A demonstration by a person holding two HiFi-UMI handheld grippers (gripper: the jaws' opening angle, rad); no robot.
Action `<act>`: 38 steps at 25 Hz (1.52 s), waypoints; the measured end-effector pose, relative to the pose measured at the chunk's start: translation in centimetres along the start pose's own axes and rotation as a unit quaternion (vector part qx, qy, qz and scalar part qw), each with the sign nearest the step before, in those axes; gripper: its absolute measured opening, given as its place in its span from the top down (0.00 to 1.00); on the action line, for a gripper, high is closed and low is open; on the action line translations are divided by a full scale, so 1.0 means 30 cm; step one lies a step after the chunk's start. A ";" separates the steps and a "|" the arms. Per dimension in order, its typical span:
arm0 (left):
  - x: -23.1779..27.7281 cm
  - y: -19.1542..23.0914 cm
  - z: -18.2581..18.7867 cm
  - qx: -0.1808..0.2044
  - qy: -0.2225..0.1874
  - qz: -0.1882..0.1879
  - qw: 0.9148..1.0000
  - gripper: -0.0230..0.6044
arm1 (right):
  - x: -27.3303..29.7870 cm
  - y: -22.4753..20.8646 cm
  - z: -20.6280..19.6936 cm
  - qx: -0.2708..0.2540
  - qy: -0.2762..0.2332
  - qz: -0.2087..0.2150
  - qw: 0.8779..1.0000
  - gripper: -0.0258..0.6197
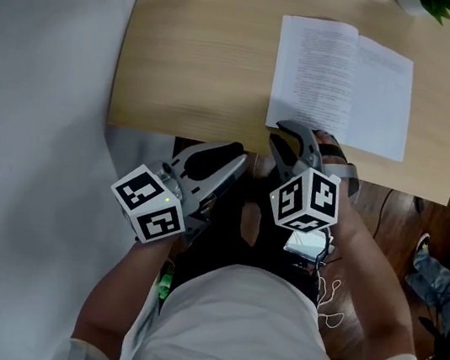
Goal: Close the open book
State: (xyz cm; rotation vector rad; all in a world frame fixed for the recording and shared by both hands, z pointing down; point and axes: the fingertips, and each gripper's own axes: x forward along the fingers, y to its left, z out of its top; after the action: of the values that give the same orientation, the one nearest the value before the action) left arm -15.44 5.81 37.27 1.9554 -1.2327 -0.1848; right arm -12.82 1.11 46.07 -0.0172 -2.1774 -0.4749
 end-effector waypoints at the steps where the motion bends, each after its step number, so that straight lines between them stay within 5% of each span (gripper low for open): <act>1: 0.004 0.009 -0.005 -0.003 0.003 -0.004 1.000 0.89 | 0.016 0.002 -0.004 0.003 0.006 0.001 1.000 0.84; 25: 0.053 0.055 -0.029 -0.030 0.015 -0.033 0.999 0.89 | 0.103 0.001 -0.052 0.112 0.019 0.035 0.993 0.85; 38: 0.059 0.056 -0.045 -0.033 0.020 -0.036 0.999 0.89 | 0.099 0.002 -0.054 0.137 0.007 0.035 0.990 0.96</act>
State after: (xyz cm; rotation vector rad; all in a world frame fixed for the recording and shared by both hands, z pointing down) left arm -15.01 4.76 39.83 1.9378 -1.1186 -0.2198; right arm -13.37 0.15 49.26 0.0604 -2.2041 -0.1332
